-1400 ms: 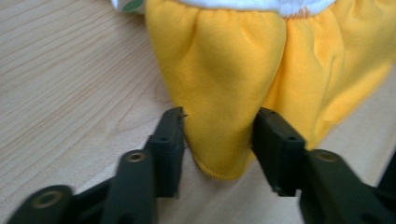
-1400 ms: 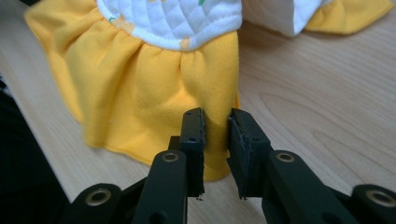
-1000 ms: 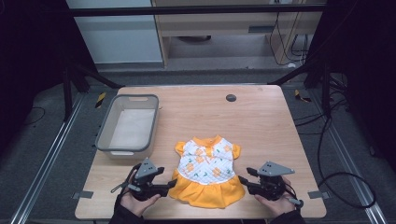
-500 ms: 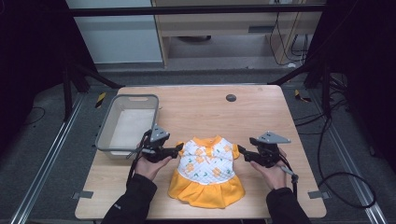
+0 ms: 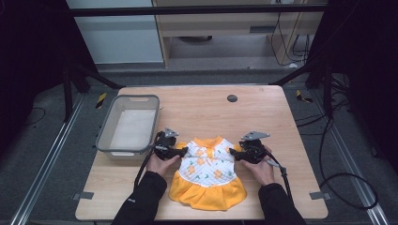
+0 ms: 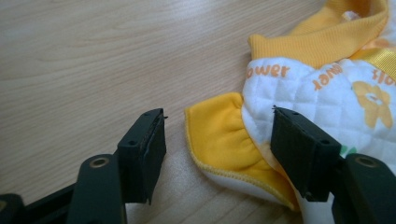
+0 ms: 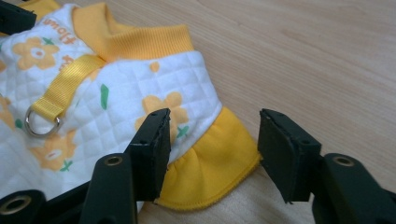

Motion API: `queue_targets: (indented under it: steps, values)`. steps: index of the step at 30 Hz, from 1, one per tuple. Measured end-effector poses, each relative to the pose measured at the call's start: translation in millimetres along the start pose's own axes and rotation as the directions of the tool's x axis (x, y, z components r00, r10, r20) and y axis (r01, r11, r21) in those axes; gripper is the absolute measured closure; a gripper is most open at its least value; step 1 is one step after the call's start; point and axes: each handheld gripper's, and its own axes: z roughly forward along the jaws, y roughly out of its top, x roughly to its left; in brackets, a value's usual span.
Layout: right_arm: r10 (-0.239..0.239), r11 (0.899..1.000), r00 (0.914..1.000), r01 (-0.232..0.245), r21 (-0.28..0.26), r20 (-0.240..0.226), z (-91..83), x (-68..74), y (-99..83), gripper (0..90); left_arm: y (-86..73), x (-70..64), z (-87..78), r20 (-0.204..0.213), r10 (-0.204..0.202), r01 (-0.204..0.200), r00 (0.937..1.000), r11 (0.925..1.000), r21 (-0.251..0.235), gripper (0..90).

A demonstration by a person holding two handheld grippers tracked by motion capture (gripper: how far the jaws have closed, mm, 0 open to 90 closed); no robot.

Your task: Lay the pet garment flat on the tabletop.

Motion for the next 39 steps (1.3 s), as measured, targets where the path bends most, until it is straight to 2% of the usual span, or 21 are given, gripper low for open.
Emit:
queue_targets:
  steps: [4, 9, 10, 12, 15, 18, 20, 21, 23, 24, 25, 27, 28, 29, 31, 32, 34, 35, 36, 38, 39]
  values:
    - [-0.007, 1.0, 1.0, 0.007, 0.009, 0.002, 3.6, 1.4, -2.2, 50.6, -2.5, -3.7, -0.4, 0.006, 0.021, -0.021, 0.9998, 0.9997, -0.011, 47.3]
    - [-0.011, 1.0, 0.9998, 0.011, 0.02, -0.017, 3.7, 10.2, -1.2, 75.6, -3.0, -10.5, -1.8, 0.015, 0.024, -0.024, 0.9996, 0.9997, -0.006, 68.0]
    - [-0.027, 0.999, 0.9994, 0.027, 0.02, -0.021, 4.4, 11.4, -0.8, 78.8, -2.4, -11.1, -2.0, 0.015, 0.023, -0.023, 0.9996, 0.9997, 0.0, 72.3]
    - [-0.018, 1.0, 0.999, 0.019, 0.02, -0.04, 4.3, 12.1, -0.2, 81.8, -0.6, -12.4, -2.9, 0.016, -0.001, 0.001, 0.9999, 0.9999, 0.015, 79.1]
    - [-0.027, 0.999, 0.9981, 0.028, 0.018, -0.056, 1.9, 10.5, 0.6, 83.2, 2.3, -14.3, -6.9, 0.008, 0.019, -0.019, 0.9998, 0.9993, 0.031, 82.5]
    - [-0.052, 0.999, 0.997, 0.052, -0.004, -0.056, -4.1, 13.4, 4.1, 83.5, 5.3, -13.3, -16.8, 0.018, 0.01, -0.01, 0.9998, 0.9999, -0.012, 83.5]
    - [-0.065, 0.997, 0.9963, 0.063, -0.045, -0.056, -12.1, 16.5, 10.0, 83.5, 10.6, -12.7, -26.9, 0.026, 0.005, -0.003, 0.9996, 0.9979, -0.064, 83.6]
    - [-0.082, 0.995, 0.9953, 0.078, -0.069, -0.051, -16.3, 17.9, 13.9, 83.5, 14.6, -12.5, -32.5, 0.021, 0.014, -0.012, 0.9997, 0.9957, -0.092, 83.6]
    - [-0.105, 0.987, 0.9937, 0.099, -0.126, -0.04, -24.4, 20.7, 22.7, 83.4, 25.1, -12.2, -43.3, 0.007, 0.027, -0.026, 0.9996, 0.9891, -0.145, 83.6]
    - [-0.112, 0.983, 0.9932, 0.107, -0.15, -0.03, -27.4, 21.5, 27.8, 83.3, 32.9, -12.3, -48.7, -0.014, 0.036, -0.038, 0.9993, 0.9827, -0.181, 83.6]
    - [-0.124, 0.976, 0.9922, 0.122, -0.181, -0.004, -29.5, 21.6, 34.5, 83.3, 38.0, -12.4, -51.1, -0.03, 0.038, -0.043, 0.9988, 0.9795, -0.197, 83.6]
    - [-0.119, 0.969, 0.9925, 0.122, -0.213, 0.03, -29.7, 20.6, 43.7, 82.9, 52.3, -10.1, -53.6, -0.065, 0.038, -0.052, 0.9971, 0.9708, -0.234, 83.5]
    - [-0.117, 0.964, 0.991, 0.129, -0.231, 0.065, -27.6, 19.2, 49.3, 82.5, 56.3, -8.9, -52.4, -0.074, 0.033, -0.05, 0.9967, 0.9677, -0.247, 83.4]
    - [-0.111, 0.964, 0.9902, 0.128, -0.234, 0.084, -25.6, 18.3, 52.3, 82.1, 60.9, -6.3, -49.4, -0.084, 0.022, -0.043, 0.9963, 0.9655, -0.257, 83.0]
    - [-0.105, 0.963, 0.9834, 0.137, -0.231, 0.148, -17.7, 15.0, 58.0, 78.6, 67.1, -0.5, -38.8, -0.103, 0.0, -0.027, 0.9947, 0.9659, -0.257, 79.8]
    - [-0.101, 0.966, 0.98, 0.138, -0.217, 0.171, -12.7, 13.0, 59.6, 76.1, 68.8, 2.5, -33.0, -0.114, -0.013, -0.016, 0.9934, 0.9681, -0.25, 74.7]
    - [-0.097, 0.973, 0.9705, 0.14, -0.186, 0.221, -5.1, 9.7, 60.2, 68.1, 68.8, 7.8, -24.6, -0.104, -0.042, 0.018, 0.9937, 0.9751, -0.221, 64.2]
    - [-0.088, 0.977, 0.9707, 0.128, -0.172, 0.224, -3.0, 8.0, 59.3, 65.8, 67.6, 9.3, -24.1, -0.104, -0.049, 0.027, 0.9933, 0.9779, -0.207, 61.8]
    - [-0.088, 0.979, 0.9703, 0.125, -0.158, 0.226, -2.3, 6.4, 58.1, 63.8, 65.0, 9.6, -25.6, -0.103, -0.043, 0.02, 0.9938, 0.9776, -0.209, 60.6]
    - [-0.087, 0.979, 0.9707, 0.125, -0.161, 0.224, -6.3, 4.2, 55.0, 62.5, 61.6, 9.0, -30.7, -0.109, -0.034, 0.011, 0.9935, 0.9781, -0.208, 58.9]
    - [-0.081, 0.979, 0.9738, 0.118, -0.168, 0.213, -10.0, 3.1, 53.6, 62.1, 59.8, 9.1, -34.6, -0.103, -0.029, 0.007, 0.9943, 0.9774, -0.211, 57.9]
